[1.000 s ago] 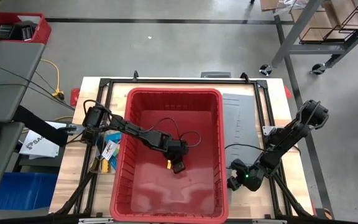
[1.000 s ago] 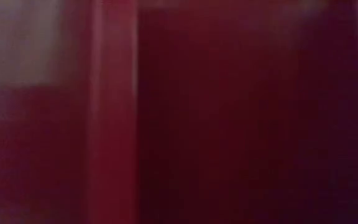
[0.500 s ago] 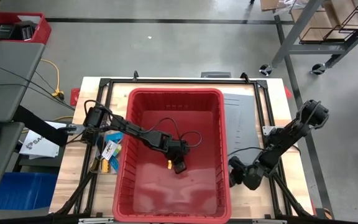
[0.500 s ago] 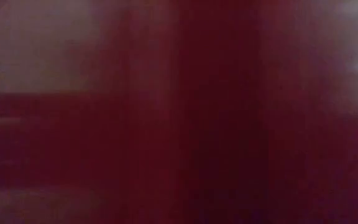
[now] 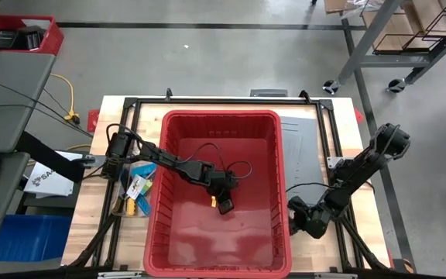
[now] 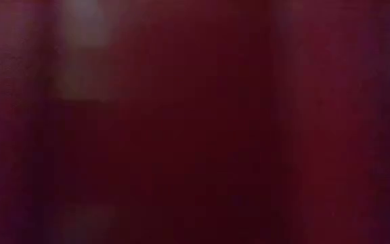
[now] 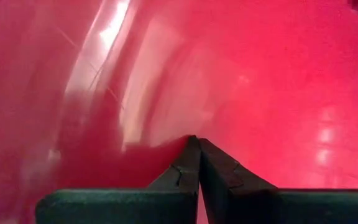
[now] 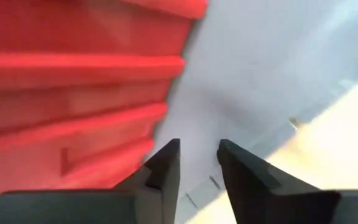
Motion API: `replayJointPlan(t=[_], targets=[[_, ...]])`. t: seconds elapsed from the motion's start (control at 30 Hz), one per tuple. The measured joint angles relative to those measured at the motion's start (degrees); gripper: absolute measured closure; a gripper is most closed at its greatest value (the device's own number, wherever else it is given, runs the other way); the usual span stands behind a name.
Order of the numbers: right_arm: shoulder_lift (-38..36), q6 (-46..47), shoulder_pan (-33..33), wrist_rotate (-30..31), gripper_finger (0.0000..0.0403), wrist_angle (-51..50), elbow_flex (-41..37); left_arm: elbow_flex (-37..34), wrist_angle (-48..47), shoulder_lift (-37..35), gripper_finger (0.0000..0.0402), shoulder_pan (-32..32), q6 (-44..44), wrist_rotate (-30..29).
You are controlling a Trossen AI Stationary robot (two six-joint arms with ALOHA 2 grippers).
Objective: Sort Items/Unsort Items
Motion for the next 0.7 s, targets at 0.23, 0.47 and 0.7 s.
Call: replayJointPlan(t=[0.23,0.47,0.7], targets=[[-5.8,0.1,3.2,1.8,0.0282,-6.8,0.0,3.3,-10.6,-0.8,0.0401,1.8,5.6,1.8],[-4.2,-1.9,-0.9,6.4,0.0380,-1.2,0.0,3.2,-13.3,-1.6,0.0401,1.8,7.9,1.8],[2.5,-8.5,-10.4,0.1,0.0401,6.8,0.0,3.2,-9.8,-1.6,0.0401,1.9,6.6,2.5]])
